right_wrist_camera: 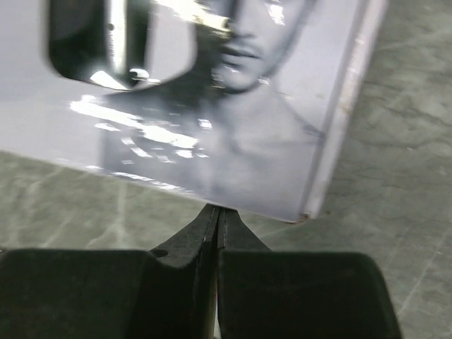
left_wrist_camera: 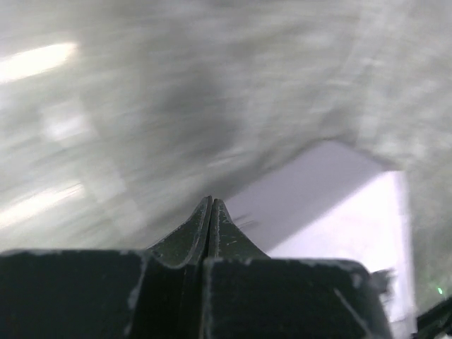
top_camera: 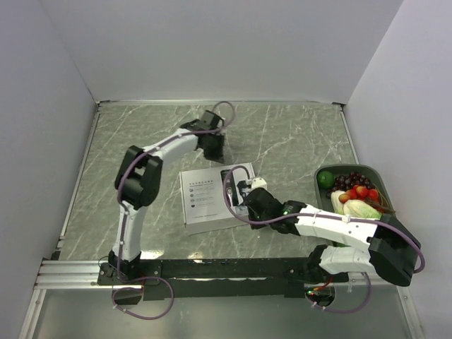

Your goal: Sort the hair-cutting tools

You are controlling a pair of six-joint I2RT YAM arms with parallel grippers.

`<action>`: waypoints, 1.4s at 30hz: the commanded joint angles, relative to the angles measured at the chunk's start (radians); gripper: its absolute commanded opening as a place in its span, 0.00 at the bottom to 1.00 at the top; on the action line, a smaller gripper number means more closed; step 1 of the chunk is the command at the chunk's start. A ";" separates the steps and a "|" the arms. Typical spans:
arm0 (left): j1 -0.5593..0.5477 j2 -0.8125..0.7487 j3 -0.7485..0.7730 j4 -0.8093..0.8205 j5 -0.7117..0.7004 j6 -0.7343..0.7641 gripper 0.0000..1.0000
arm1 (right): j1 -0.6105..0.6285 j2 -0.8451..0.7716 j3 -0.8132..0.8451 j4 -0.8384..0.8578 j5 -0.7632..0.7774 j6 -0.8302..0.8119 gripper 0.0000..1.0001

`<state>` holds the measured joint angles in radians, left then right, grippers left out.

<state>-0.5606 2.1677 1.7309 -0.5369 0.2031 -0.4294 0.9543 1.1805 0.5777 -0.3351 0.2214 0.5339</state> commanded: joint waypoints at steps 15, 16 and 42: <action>0.180 -0.224 -0.370 0.022 -0.050 0.023 0.01 | 0.241 0.447 0.390 0.090 -0.206 -0.002 0.00; 0.182 -0.217 -0.367 0.018 -0.048 0.027 0.01 | 0.256 0.473 0.402 0.093 -0.211 -0.006 0.00; 0.189 -0.224 -0.416 -0.008 -0.002 0.014 0.01 | 0.350 0.715 0.470 0.252 0.018 0.051 0.00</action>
<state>-0.3679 1.9736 1.3445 -0.5182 0.1684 -0.4232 1.2999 1.8282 1.0637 -0.1768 0.0807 0.5636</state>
